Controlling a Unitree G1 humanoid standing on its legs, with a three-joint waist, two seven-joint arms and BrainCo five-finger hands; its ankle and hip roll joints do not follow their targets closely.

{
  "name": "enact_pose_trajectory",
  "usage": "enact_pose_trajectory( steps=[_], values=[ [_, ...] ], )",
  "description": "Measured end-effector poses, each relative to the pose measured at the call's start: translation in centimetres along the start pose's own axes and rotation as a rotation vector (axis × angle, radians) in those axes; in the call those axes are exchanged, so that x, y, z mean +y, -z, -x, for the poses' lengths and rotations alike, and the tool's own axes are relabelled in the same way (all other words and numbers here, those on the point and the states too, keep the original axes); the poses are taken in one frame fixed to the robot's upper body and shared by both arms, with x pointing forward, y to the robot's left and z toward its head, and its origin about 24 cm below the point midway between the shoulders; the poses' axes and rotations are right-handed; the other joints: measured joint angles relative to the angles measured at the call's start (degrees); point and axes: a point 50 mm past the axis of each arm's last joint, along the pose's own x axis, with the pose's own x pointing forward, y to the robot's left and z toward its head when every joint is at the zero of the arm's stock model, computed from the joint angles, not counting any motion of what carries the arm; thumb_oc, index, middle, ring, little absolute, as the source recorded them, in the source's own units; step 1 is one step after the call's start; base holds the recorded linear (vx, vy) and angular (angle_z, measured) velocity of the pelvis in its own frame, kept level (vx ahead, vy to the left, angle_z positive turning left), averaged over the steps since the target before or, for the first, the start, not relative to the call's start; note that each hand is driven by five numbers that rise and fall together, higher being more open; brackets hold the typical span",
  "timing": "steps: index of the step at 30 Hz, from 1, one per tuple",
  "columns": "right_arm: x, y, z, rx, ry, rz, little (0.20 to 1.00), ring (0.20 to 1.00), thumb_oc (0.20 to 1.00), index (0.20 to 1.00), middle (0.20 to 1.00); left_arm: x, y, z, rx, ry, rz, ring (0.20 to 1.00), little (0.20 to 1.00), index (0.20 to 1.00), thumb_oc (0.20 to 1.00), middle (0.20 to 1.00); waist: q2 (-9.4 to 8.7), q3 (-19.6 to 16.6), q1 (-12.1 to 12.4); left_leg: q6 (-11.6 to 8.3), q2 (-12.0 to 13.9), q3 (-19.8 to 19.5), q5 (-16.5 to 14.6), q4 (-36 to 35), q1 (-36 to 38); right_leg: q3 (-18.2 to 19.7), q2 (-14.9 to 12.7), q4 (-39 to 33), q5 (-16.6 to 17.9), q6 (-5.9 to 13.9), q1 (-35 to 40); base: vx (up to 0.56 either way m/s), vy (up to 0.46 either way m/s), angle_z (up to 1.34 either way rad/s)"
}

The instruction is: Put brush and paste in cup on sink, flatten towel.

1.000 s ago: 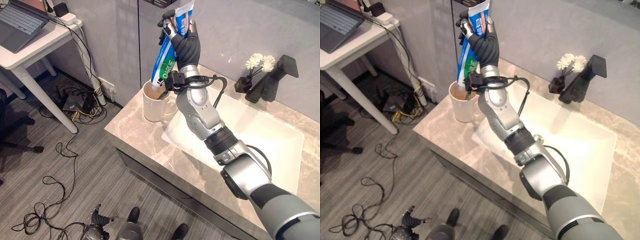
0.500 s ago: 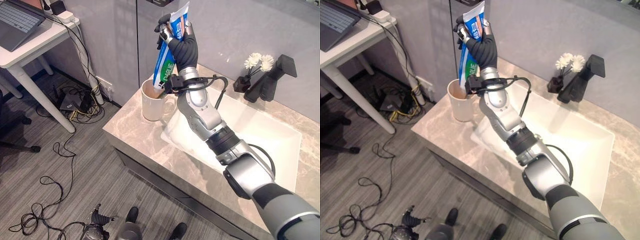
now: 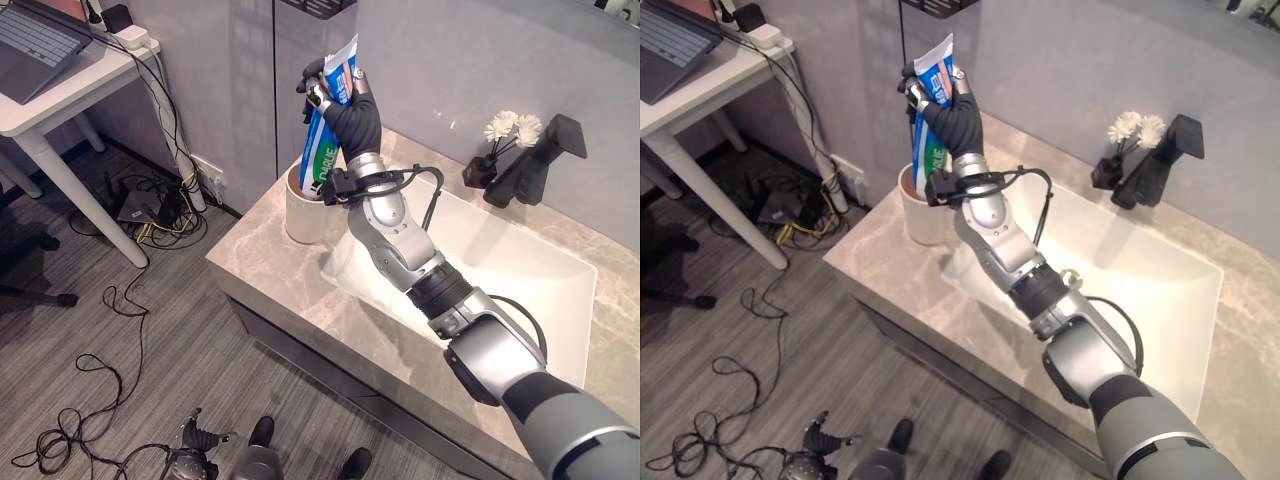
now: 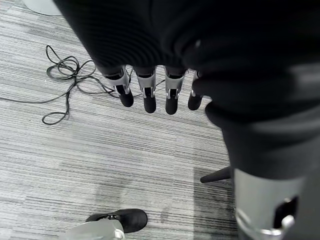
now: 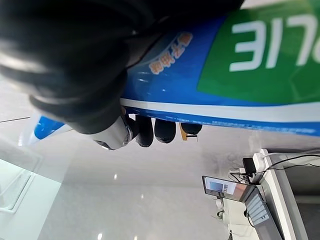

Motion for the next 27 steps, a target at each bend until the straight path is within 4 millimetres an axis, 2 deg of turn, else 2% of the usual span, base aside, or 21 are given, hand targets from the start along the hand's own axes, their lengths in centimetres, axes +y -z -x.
enact_pose_trajectory(
  steps=[7,13,15,27],
  values=[
    [0.0,1.2,0.8,0.041,0.005,-0.017,0.2,0.2,0.2,0.2,0.2,-0.2,-0.5,0.2,-0.027,0.004,0.042,1.0,1.0,1.0,1.0,1.0,-0.34,-0.2,-0.1,0.0,-0.1,0.2,0.0,0.5,-0.2,0.3,0.0,0.0,0.5,-0.19,0.0,-0.01,0.0,-0.01],
    [0.1,1.2,0.8,0.036,-0.001,0.004,0.2,0.2,0.2,0.2,0.2,-0.4,-0.8,0.4,-0.051,0.014,0.051,1.0,1.0,1.0,1.0,1.0,-0.34,-0.2,-0.1,0.01,-0.1,0.2,0.0,0.7,-0.5,0.4,0.0,0.0,0.6,-0.28,-0.2,0.0,0.0,0.0],
    [0.1,1.2,0.8,0.034,-0.003,0.01,1.0,1.0,1.0,1.0,1.0,-0.6,-0.9,0.5,-0.061,0.021,0.049,1.0,1.0,1.0,1.0,1.0,-0.34,-0.2,-0.1,0.01,-0.1,0.1,0.0,0.9,-0.7,0.3,0.0,0.0,0.6,-0.28,-0.3,0.0,0.001,0.02],
    [-0.1,1.0,0.7,0.03,-0.003,0.02,1.0,1.0,1.0,1.0,1.0,-1.0,-1.6,0.7,-0.094,0.053,0.078,1.0,1.0,1.0,1.0,1.0,-0.35,-0.3,-0.1,0.01,-0.1,0.1,0.0,1.3,-1.2,0.3,0.0,0.0,0.8,-0.41,-0.5,0.0,0.001,0.01]
  ],
)
